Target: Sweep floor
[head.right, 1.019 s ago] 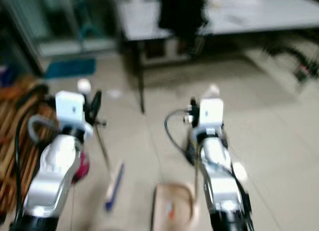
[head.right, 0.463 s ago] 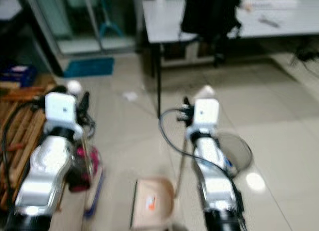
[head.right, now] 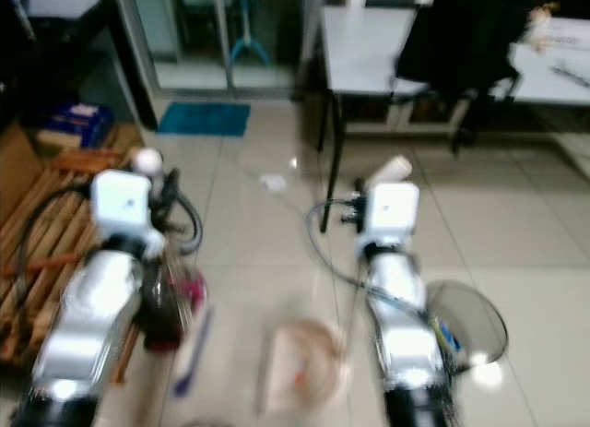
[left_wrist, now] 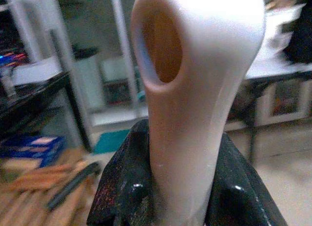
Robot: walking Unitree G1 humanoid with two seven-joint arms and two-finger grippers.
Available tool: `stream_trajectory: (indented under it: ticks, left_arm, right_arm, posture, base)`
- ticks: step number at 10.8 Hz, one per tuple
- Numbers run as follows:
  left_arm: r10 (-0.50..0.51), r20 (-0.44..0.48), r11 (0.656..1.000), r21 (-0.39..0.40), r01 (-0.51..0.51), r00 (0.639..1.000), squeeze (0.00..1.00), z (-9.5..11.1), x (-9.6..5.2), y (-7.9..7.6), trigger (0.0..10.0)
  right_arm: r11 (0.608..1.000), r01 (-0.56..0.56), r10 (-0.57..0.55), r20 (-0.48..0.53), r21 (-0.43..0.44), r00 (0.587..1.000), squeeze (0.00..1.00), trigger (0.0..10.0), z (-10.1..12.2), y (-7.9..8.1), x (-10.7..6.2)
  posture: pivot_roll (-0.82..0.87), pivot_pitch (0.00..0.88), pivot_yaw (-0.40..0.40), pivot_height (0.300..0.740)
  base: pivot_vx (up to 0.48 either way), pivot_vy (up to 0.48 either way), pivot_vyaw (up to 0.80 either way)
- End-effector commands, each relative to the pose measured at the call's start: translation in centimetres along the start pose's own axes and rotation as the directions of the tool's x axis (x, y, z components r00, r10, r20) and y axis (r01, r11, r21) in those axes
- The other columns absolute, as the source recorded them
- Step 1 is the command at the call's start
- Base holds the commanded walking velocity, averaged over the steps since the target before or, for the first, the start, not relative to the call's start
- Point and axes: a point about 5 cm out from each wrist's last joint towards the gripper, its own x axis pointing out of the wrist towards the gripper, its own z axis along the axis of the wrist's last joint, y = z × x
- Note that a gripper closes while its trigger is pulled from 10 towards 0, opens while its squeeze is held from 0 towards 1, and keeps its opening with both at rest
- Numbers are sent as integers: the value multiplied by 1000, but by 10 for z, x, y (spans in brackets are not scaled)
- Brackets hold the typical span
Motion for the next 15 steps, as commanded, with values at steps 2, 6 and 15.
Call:
stream_trajectory:
  ticks: [2, 6, 15]
  left_arm:
    - [-26, 58, 1000, 1, 26, 998, 0, 13, 5, -8, 10000]
    - [-26, 56, 1000, -6, 26, 998, 0, 12, 6, -8, 10000]
    - [-19, 50, 996, -89, 23, 999, 0, 10, 10, -11, 10000]
  right_arm:
    - [1000, 27, -26, 49, -7, 998, 0, 10000, 10, -9, 1]
    - [1000, 22, -21, 55, -15, 998, 0, 10000, 11, -9, 2]
    - [1000, 25, -25, 39, -9, 999, 0, 10000, 10, -11, 2]
  posture:
    - [-1, 32, 31, 740]
    - [0, 31, 30, 740]
    - [-3, 34, 29, 740]
  base:
    - [454, 0, 0]
    - [454, 0, 0]
    - [453, 0, -149]
